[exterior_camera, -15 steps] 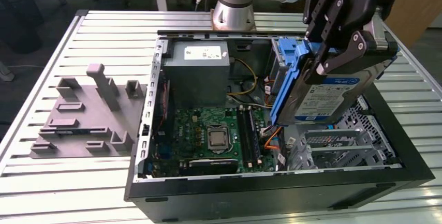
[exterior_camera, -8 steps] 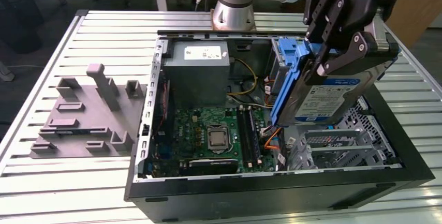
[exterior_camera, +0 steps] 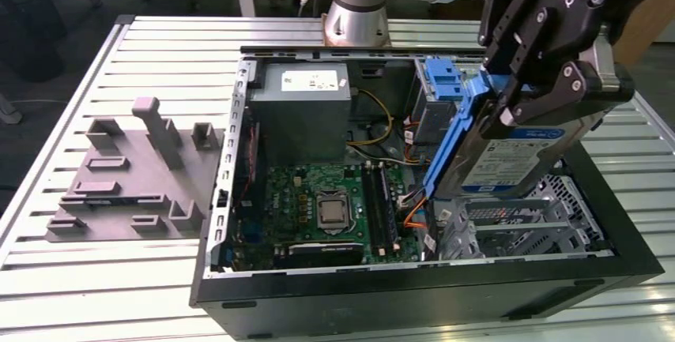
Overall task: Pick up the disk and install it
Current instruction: 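Insert the disk into the insertion slot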
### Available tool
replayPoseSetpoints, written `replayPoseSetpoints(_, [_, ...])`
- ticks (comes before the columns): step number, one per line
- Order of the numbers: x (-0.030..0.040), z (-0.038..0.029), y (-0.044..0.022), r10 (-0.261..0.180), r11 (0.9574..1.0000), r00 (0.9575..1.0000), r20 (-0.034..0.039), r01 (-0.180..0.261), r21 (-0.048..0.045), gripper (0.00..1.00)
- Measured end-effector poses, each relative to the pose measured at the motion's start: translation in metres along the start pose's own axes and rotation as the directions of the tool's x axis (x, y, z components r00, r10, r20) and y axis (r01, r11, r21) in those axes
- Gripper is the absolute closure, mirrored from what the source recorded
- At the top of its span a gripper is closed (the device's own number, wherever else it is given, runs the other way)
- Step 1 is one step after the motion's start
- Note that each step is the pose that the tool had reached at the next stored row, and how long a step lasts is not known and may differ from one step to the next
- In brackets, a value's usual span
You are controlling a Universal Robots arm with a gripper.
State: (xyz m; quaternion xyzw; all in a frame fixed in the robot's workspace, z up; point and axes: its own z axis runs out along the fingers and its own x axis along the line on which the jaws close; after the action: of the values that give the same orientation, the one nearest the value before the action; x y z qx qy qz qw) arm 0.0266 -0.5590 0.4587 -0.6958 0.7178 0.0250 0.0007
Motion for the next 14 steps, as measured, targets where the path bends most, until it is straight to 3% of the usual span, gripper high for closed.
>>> replayPoseSetpoints(8, [0.0028, 0.0030, -0.0146, 0.000, 1.0000, 1.0000, -0.0010, 0.000, 0.0000, 0.64])
replayPoseSetpoints(14, [0.0046, 0.0055, -0.0298, 0.000, 1.0000, 1.0000, -0.0009, 0.000, 0.0000, 0.64])
